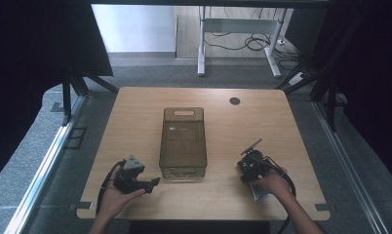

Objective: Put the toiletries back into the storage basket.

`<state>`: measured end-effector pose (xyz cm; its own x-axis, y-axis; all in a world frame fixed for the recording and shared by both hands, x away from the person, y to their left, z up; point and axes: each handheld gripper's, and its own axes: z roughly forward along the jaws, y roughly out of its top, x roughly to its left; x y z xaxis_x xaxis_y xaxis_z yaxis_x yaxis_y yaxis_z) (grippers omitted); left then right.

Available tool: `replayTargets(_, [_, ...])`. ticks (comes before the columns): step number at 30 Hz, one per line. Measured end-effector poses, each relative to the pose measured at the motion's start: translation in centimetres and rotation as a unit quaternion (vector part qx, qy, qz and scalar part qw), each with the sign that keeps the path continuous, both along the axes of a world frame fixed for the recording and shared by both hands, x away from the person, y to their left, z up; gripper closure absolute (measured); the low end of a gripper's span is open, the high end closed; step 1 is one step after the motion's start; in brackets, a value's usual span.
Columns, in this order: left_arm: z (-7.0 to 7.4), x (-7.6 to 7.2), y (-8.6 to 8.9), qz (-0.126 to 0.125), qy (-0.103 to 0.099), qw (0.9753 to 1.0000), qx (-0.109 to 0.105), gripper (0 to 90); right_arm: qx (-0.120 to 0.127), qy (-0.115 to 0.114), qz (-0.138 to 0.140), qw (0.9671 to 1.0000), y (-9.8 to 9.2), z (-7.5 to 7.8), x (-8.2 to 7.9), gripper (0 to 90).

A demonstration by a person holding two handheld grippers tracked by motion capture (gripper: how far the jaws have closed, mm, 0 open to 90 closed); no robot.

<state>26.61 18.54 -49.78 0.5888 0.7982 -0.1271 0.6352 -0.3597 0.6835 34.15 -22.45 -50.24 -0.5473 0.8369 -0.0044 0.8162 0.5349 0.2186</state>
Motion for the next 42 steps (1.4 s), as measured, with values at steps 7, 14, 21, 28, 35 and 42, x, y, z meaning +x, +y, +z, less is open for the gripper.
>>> replayTargets(7, [0.2,-0.1,0.2,0.003,-0.003,1.0,-0.002,23.9,0.019,0.013,-0.011,0.9997,-0.5,0.1,0.4,46.0])
replayTargets(14, [-0.1,0.1,0.2,0.004,0.002,1.0,0.001,23.9,0.069,0.024,-0.028,0.997,-1.9,0.8,0.8,46.5])
replayTargets(21, [0.0,0.0,-0.1,0.0,0.0,1.0,0.001,23.8,0.077,0.02,-0.03,0.9964,-2.3,2.1,0.8,46.7])
replayTargets(28, [0.2,-0.1,0.3,0.006,-0.003,1.0,-0.002,23.9,0.085,0.013,-0.029,0.9959,-2.3,4.1,1.1,46.7])
replayTargets(35, [0.3,-0.1,0.4,0.004,-0.005,1.0,-0.002,23.9,0.105,0.006,-0.033,0.9939,-1.7,6.4,1.4,46.7])
replayTargets(42, [0.4,0.0,0.7,0.009,-0.005,0.9999,-0.004,23.9,0.126,0.002,-0.029,0.9916,-1.0,8.1,1.9,46.7])
